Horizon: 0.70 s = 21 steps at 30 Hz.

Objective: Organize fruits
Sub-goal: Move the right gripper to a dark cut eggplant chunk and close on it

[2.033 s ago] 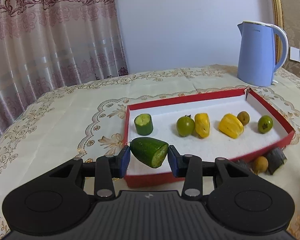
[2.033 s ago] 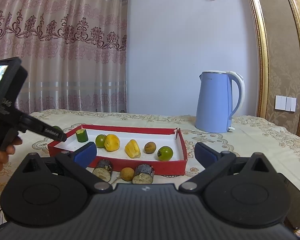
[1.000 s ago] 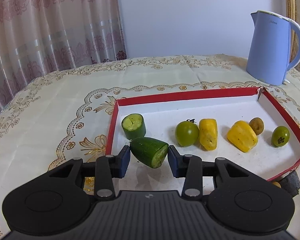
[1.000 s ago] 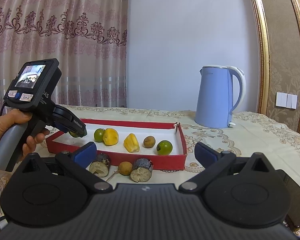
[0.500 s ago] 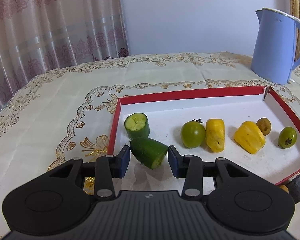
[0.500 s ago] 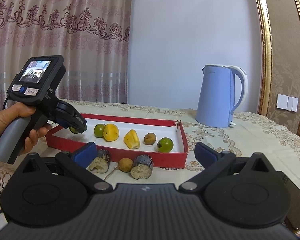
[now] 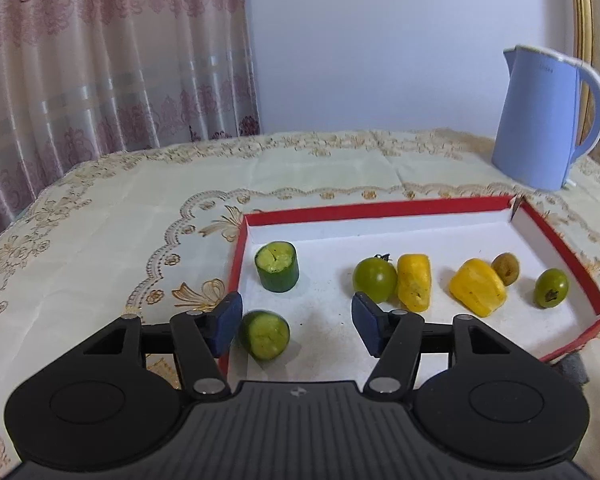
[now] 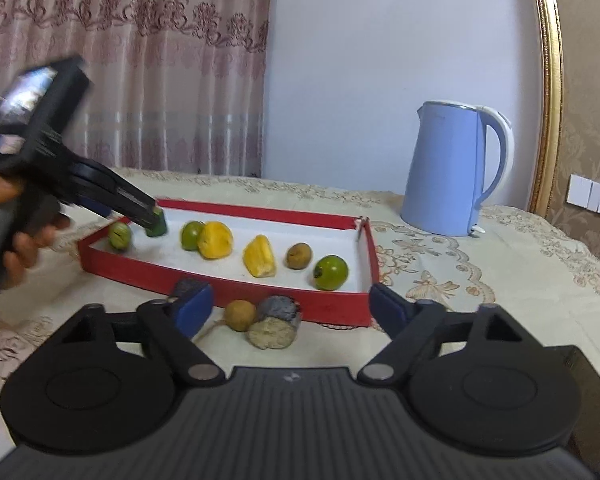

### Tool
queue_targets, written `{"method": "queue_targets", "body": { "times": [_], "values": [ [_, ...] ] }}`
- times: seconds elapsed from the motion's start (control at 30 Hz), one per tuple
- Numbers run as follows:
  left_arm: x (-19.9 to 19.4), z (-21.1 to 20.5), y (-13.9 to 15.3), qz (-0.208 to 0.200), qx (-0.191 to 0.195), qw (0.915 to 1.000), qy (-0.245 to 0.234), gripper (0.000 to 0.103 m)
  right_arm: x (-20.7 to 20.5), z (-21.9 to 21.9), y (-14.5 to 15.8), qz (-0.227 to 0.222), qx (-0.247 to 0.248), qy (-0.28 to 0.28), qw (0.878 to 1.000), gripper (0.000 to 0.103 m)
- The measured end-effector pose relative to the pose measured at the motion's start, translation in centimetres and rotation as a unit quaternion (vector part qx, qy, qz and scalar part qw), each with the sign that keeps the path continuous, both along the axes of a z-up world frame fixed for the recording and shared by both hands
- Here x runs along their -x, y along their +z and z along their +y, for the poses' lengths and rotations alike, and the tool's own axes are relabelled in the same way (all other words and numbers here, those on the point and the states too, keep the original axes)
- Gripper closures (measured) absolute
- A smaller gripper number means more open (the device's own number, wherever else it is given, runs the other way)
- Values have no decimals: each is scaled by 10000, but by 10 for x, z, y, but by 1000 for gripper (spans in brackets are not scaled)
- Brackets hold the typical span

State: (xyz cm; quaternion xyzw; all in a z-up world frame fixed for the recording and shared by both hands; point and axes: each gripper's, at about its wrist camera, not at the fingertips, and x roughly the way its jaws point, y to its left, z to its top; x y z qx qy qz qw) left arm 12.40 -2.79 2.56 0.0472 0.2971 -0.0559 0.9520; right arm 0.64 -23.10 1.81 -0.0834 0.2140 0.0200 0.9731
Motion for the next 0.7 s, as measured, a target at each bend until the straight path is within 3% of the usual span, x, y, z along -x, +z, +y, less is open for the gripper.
{"method": "queue_targets", "body": {
  "times": [0.17, 0.7],
  "values": [
    [28, 4, 6, -344, -18, 9992, 182, 33, -23, -7, -7, 484, -200, 108, 9986, 54],
    [59, 5, 8, -411, -64, 9991, -37, 33, -58, -5, -25, 1191, -394, 299, 9916, 66]
  ]
}}
